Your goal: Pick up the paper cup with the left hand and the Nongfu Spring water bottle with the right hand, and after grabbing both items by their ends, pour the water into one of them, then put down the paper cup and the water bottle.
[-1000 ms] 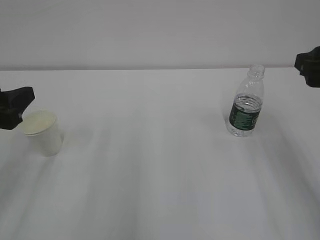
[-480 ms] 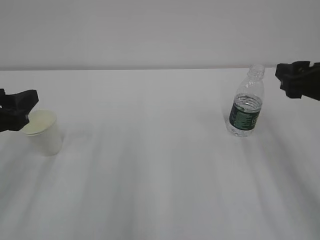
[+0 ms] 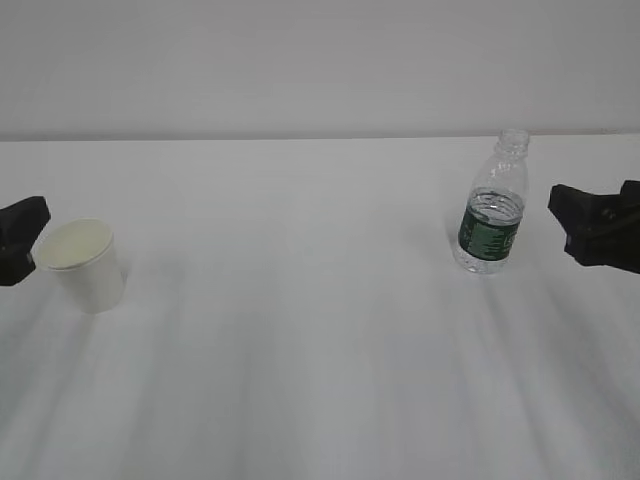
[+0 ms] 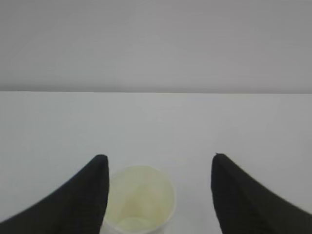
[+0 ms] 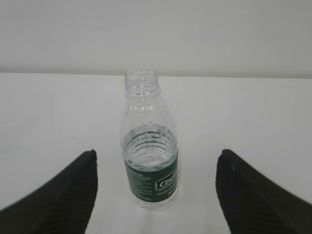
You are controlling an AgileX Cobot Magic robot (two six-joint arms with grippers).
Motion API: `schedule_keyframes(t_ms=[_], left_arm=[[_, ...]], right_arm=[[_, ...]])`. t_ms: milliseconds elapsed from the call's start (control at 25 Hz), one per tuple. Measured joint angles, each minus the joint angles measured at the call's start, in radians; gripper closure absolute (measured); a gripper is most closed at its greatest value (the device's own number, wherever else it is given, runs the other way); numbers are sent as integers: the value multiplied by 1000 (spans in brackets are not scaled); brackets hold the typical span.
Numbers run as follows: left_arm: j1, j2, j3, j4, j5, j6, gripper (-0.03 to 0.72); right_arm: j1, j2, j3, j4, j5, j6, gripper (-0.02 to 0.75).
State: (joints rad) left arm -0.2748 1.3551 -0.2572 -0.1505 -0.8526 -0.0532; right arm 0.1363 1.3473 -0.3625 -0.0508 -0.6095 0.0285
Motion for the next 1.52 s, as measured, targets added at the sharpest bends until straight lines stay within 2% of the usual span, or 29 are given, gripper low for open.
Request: schedule_keyframes(t_ms=[240, 480, 560, 840, 1040, 1520], left_arm=[[0, 0, 91, -6, -95, 0, 221], [0, 62, 141, -6, -250, 0, 221], [0, 108, 149, -6, -273, 0, 221], [0, 280, 159, 32, -285, 2, 222], [0, 292, 159, 71, -287, 2, 223], [0, 294, 159, 87, -290, 2, 237]], right_arm=[[0, 29, 87, -23, -130, 2, 170], [0, 169, 205, -26, -433, 8, 171], [0, 229, 233, -28, -493, 15, 171], [0, 397, 222, -63, -522, 12, 170], [0, 425, 182, -73, -529, 8, 170], [0, 509, 99, -74, -536, 32, 170]])
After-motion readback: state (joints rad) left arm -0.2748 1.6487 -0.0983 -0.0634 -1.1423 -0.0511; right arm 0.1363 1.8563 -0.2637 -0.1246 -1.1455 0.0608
